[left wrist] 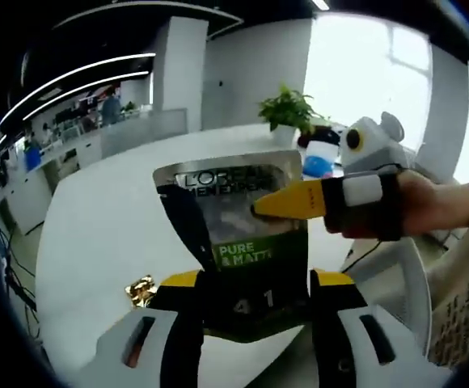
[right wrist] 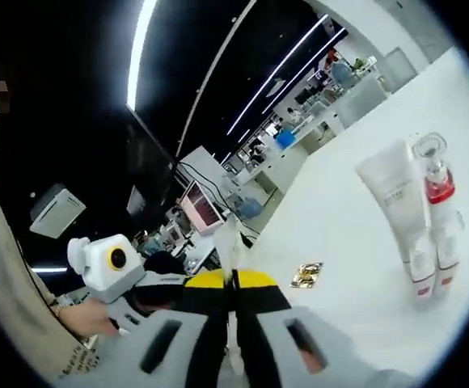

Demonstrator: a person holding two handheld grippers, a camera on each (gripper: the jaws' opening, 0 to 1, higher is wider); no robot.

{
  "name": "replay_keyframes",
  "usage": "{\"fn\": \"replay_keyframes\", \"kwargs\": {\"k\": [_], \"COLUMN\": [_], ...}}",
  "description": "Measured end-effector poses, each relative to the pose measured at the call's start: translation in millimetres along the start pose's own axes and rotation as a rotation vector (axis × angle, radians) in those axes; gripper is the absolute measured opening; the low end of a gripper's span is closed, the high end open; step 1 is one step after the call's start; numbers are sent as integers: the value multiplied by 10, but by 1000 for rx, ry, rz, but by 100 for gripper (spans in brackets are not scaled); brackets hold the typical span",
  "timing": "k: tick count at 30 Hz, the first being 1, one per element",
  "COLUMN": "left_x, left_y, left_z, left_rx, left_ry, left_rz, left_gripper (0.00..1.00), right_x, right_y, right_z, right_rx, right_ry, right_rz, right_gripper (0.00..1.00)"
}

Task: Arrange the skincare products in the storage area until every visible bottle or jar stands upright without overlapping.

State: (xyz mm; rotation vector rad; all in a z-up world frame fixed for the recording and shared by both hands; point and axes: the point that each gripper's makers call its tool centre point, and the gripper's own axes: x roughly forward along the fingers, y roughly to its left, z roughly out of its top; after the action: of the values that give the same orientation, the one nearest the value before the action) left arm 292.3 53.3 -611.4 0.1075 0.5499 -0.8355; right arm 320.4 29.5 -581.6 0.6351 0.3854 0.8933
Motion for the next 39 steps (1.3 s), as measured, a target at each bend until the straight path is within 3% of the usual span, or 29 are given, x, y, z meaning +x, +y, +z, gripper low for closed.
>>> {"fn": "replay_keyframes", "kwargs": {"k": [6,11,14,15,17,20,22,24,26,28,31,34,36,39], "left_x": [-88,-156,-178,-199,-222,-236,-250,-287,-290,-314,-410,-407,-413,-454], "left_y": [34,160,72,-34,-136,-208,-224,-287,-273,-281,-409,-443,-434,-324], "left_z": [74,104,126,116,114,179,233,292,286,284,417,450,521,648], "left_rx": [-10,-36,-68,-73,-69,-110,-154,-186,-202,-216,-308,-347,-447,-590], "left_ry": [-35,-38,-38,-24,-20,-55,-85,-117,-116,-116,-178,-201,-255,-359], "left_rz": [-20,-42,-145,-227,-309,-352,-375,-420,-410,-422,-505,-509,-522,-525], "left_gripper": [64,68,68,66,61,55,44,32,27,16,2,0,0,0], "right_x": [-92,-164,-204,-219,-239,-265,-273,-275,-270,-277,-282,-270,-250,-244], "right_y": [-58,151,309,368,443,527,557,563,533,397,335,343,306,290], "right_z": [61,129,174,199,240,301,319,320,324,355,362,418,478,385], "right_rx": [14,32,45,53,70,86,93,96,84,76,89,69,67,83], "right_ry": [16,55,76,77,77,73,77,82,81,59,37,-14,-68,-69], "right_rz": [15,154,258,292,334,385,404,409,393,336,311,297,265,247], "right_gripper": [1,1,1,1,1,1,1,1,1,1,1,3,9,13]}}
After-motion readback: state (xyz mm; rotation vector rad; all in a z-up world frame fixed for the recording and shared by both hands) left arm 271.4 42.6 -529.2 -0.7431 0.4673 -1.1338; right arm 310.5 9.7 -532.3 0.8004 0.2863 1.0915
